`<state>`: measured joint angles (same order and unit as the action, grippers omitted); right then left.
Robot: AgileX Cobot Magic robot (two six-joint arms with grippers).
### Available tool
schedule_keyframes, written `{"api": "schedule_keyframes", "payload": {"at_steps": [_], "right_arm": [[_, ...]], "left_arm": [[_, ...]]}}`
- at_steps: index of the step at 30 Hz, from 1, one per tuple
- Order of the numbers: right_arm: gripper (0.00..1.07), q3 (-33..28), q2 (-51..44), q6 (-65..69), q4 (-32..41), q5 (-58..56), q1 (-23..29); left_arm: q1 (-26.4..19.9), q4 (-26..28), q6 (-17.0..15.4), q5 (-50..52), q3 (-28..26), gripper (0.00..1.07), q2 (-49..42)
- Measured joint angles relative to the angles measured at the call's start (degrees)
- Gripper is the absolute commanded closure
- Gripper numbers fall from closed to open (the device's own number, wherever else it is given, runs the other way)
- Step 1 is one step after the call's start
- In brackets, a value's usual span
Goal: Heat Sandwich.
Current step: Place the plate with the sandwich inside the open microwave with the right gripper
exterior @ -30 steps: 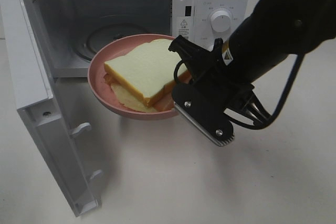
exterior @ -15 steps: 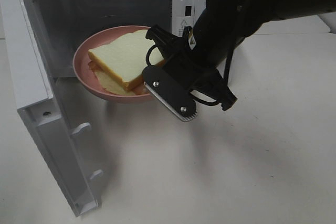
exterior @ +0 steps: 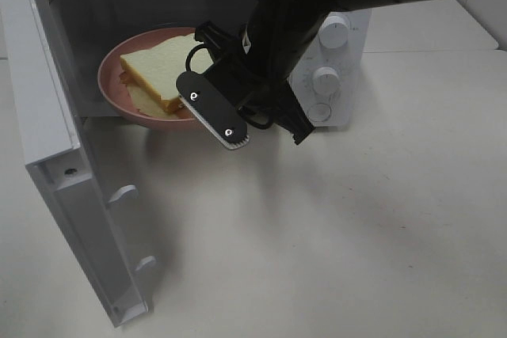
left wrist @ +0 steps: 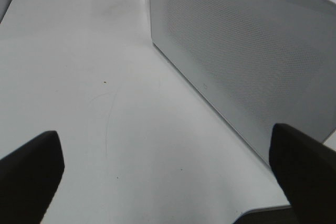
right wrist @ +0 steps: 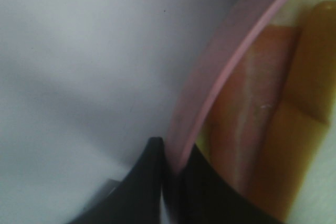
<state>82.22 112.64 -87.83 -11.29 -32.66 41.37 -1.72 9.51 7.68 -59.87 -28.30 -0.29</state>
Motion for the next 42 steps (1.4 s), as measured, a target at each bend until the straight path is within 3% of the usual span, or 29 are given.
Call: {"api": "schedule_keyframes", "payload": {"at_steps": [42], "right_arm": [[1.07, 39.4, 26.3, 13.9, -2.6, -10.9, -0.2]], "left_arm": [[0.0, -0.1, 0.0, 0.0, 0.0, 0.07, 0.0]]}}
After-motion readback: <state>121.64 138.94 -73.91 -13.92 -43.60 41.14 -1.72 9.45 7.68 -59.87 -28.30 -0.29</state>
